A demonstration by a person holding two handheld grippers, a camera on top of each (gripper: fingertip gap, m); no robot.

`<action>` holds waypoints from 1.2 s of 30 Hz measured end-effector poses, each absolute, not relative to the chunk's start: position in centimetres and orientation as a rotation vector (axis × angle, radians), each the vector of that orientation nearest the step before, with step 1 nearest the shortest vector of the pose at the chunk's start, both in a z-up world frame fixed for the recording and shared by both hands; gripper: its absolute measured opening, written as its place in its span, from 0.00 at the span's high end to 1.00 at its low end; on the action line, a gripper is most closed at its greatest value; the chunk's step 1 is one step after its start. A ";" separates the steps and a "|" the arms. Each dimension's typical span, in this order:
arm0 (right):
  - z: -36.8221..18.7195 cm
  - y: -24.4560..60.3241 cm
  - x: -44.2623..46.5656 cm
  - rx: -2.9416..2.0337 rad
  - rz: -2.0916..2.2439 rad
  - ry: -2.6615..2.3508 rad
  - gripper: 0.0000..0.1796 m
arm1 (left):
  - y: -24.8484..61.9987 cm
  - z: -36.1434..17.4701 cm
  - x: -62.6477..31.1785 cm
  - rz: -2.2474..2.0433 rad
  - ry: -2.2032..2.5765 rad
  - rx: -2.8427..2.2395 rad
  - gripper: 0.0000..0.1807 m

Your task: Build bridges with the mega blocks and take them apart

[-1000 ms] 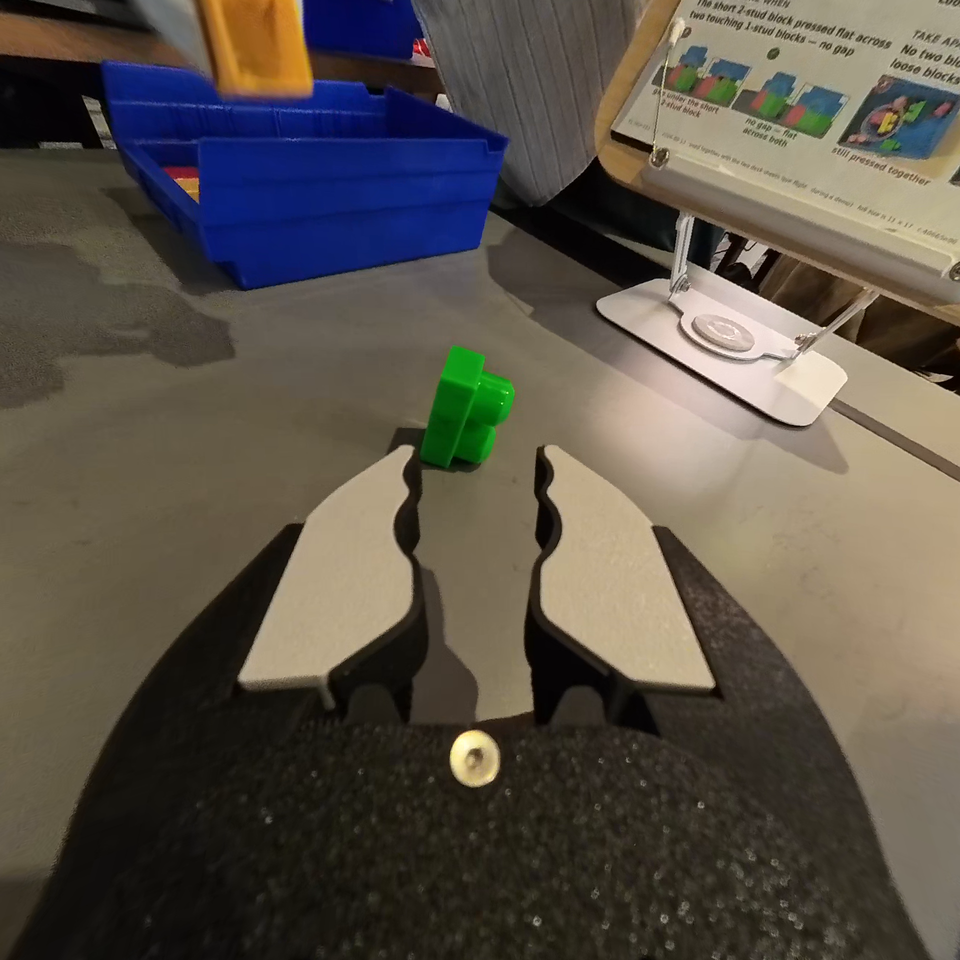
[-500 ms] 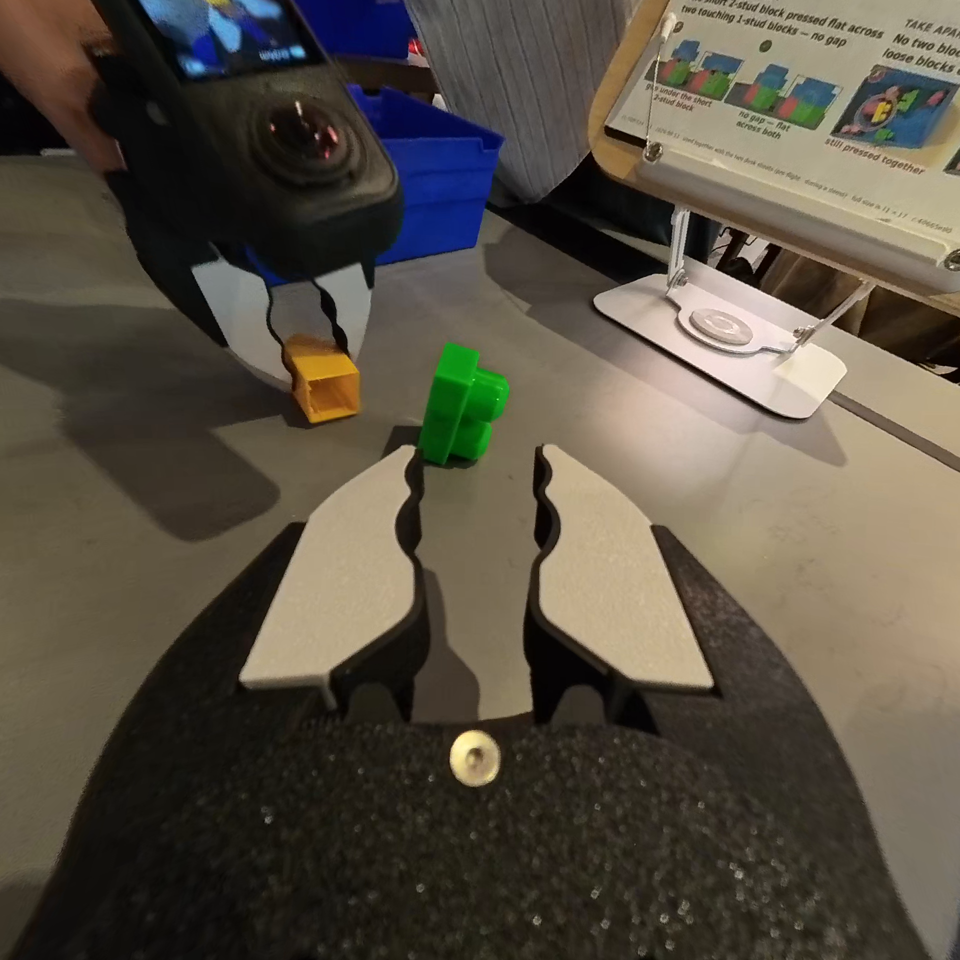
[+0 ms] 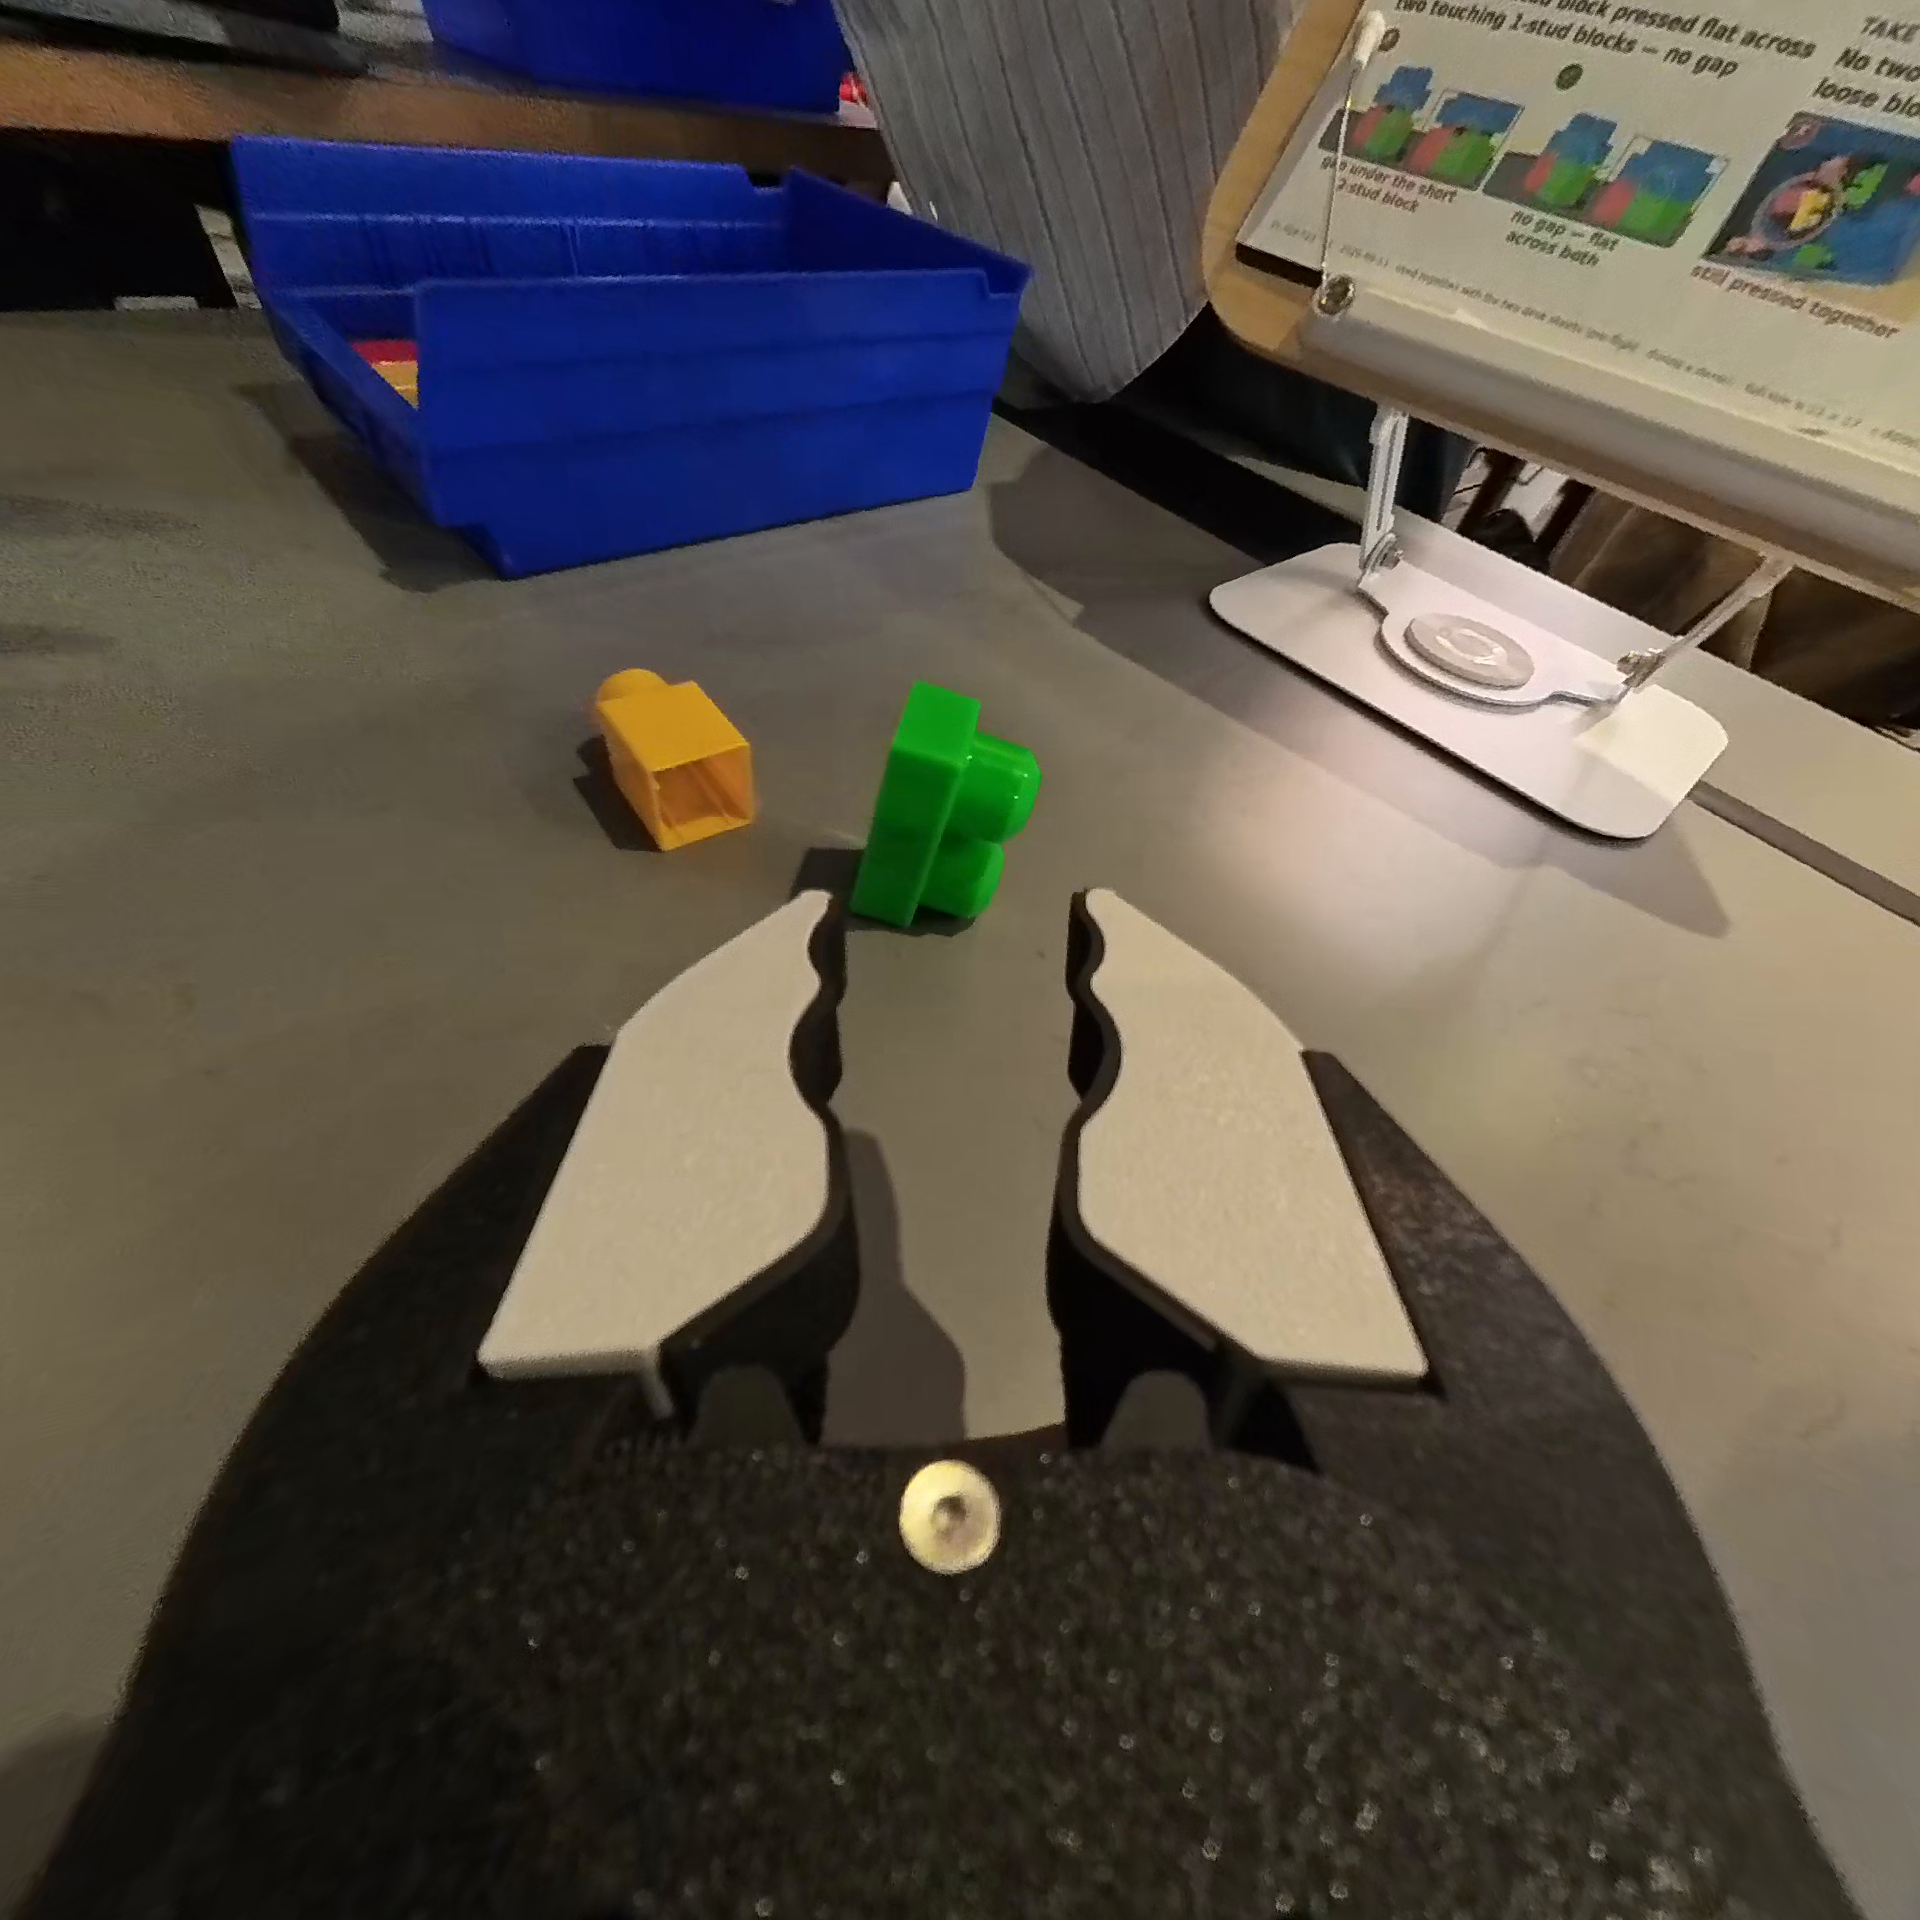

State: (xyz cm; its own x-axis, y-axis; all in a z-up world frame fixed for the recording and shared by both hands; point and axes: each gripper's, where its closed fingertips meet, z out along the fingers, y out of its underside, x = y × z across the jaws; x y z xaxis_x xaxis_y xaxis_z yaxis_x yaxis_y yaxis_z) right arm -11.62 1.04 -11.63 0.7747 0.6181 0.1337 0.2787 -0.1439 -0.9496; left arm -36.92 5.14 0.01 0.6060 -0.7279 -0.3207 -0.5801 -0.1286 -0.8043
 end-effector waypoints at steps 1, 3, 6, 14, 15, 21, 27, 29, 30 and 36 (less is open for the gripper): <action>-11.7 1.0 -11.7 -1.736 0.337 -0.711 0.78 | 5.1 0.5 -39.6 -0.159 0.885 -1.812 0.56; -11.8 1.1 -11.7 -1.739 0.330 -0.716 0.78 | 4.6 -0.8 -44.5 -0.085 0.580 -1.876 0.56; -12.0 1.2 -11.9 -1.748 0.341 -0.714 0.78 | 2.9 -5.3 -47.4 -0.031 0.417 -2.017 0.56; -12.0 1.2 -12.5 -1.747 0.350 -0.732 0.77 | 8.9 -8.0 -49.9 0.365 0.467 -2.286 0.57; -12.0 1.2 -12.5 -1.747 0.350 -0.735 0.77 | 10.5 -8.6 -50.1 0.414 0.494 -2.335 0.57; -11.9 1.0 -12.0 -1.746 0.345 -0.727 0.77 | 17.1 -13.7 -51.5 0.595 0.639 -2.661 0.55; -11.8 1.0 -11.7 -1.745 0.354 -0.714 0.77 | 18.1 -16.3 -53.8 0.734 0.664 -2.864 0.59; -11.9 1.0 -11.7 -1.747 0.345 -0.721 0.77 | 18.4 -17.0 -54.2 0.772 0.702 -2.873 0.80; -11.9 1.0 -11.8 -1.748 0.342 -0.724 0.77 | 18.6 -17.1 -54.3 0.781 0.703 -2.868 0.80; -12.0 1.1 -11.8 -1.750 0.338 -0.726 0.77 | 18.6 -13.9 -51.9 0.550 0.671 -2.765 0.80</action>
State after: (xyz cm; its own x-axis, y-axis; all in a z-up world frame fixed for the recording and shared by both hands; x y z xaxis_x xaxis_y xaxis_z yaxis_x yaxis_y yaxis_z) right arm -11.80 1.06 -11.98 0.7667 0.6267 0.1392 0.2976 -0.1549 -0.9420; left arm -51.94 18.60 -13.86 0.8234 -0.3894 -0.4126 -0.4809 -0.8650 -0.1432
